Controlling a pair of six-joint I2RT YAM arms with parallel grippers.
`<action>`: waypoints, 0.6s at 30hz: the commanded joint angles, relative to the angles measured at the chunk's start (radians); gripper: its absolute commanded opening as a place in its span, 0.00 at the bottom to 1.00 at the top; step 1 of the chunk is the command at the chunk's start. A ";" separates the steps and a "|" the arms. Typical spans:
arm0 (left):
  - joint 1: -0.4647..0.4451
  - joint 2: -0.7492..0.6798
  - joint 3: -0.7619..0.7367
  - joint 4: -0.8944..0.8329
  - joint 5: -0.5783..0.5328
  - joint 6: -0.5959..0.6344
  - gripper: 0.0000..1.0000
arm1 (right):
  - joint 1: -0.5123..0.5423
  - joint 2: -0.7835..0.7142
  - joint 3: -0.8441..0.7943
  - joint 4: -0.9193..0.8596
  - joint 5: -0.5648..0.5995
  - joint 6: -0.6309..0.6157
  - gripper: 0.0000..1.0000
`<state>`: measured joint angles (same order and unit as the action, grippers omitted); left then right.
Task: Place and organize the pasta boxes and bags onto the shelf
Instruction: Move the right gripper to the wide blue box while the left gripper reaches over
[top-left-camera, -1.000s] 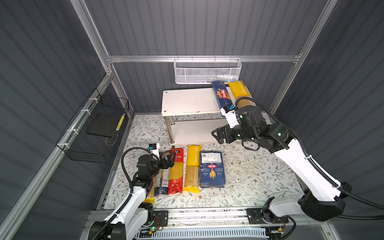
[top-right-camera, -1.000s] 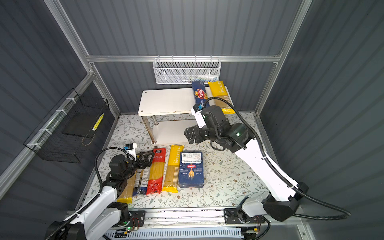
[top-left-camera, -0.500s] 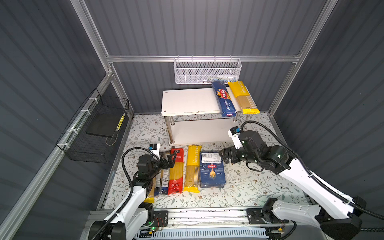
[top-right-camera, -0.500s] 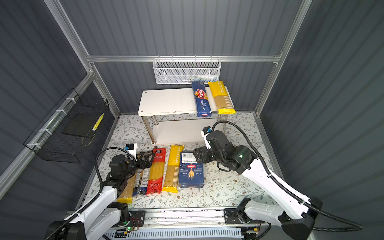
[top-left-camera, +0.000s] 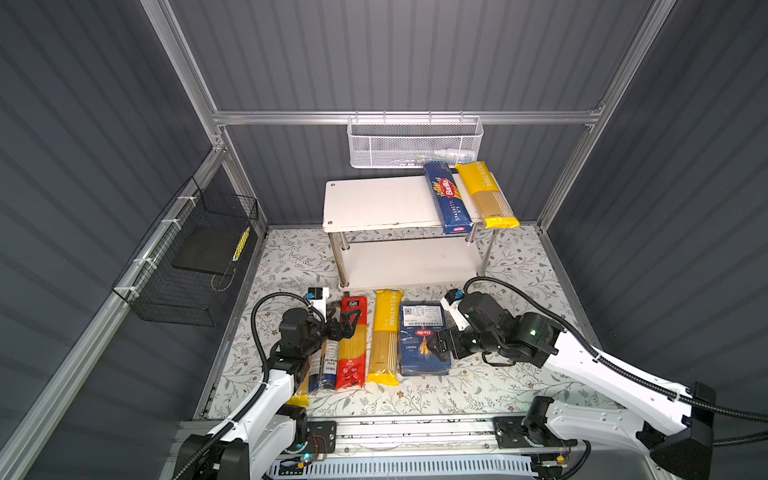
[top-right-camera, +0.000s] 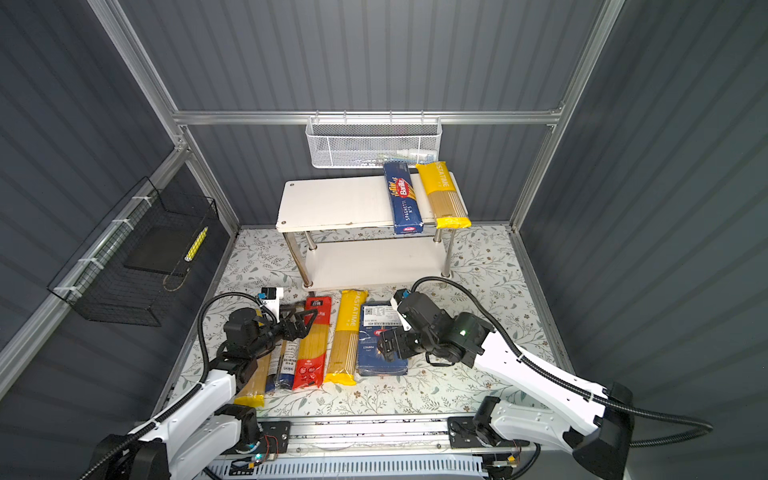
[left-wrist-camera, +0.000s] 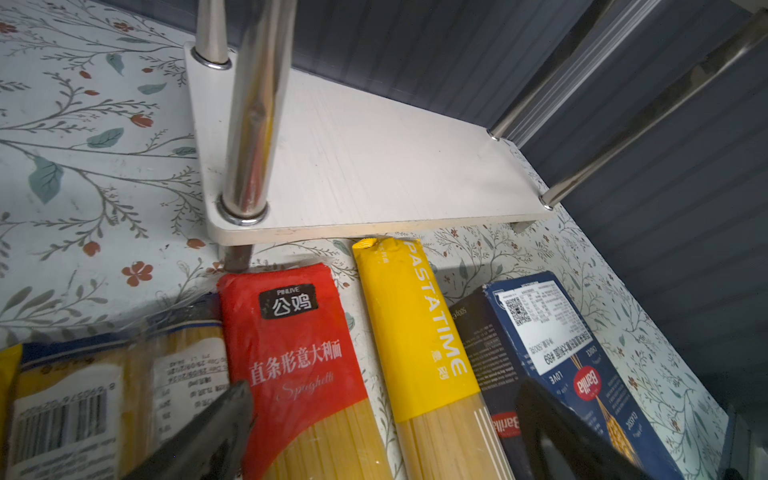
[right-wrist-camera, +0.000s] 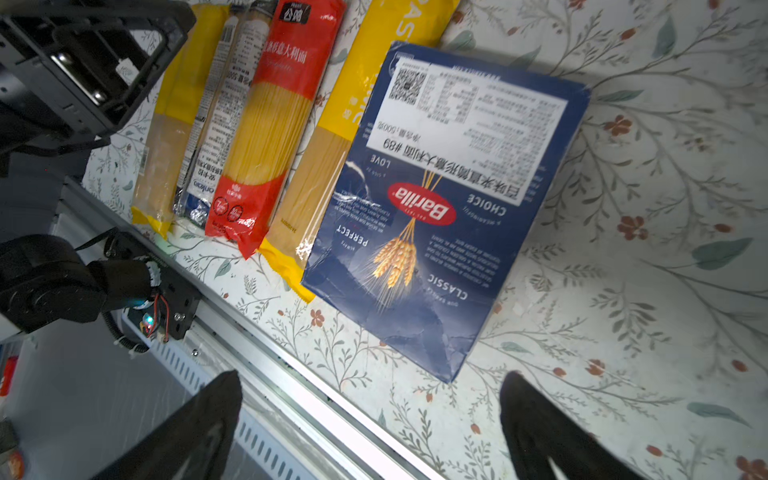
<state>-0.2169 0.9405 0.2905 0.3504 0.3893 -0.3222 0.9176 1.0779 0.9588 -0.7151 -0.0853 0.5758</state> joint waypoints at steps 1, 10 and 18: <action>-0.047 0.014 0.050 -0.030 -0.005 0.054 1.00 | 0.023 -0.015 -0.061 0.065 -0.102 0.071 0.98; -0.161 0.053 0.090 -0.067 -0.038 0.129 1.00 | 0.121 -0.004 -0.186 0.216 -0.217 0.201 0.98; -0.262 0.182 0.199 -0.105 -0.089 0.191 1.00 | 0.155 -0.018 -0.303 0.321 -0.259 0.299 0.99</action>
<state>-0.4545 1.0981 0.4255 0.2813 0.3386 -0.1825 1.0668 1.0740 0.6891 -0.4385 -0.3077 0.8185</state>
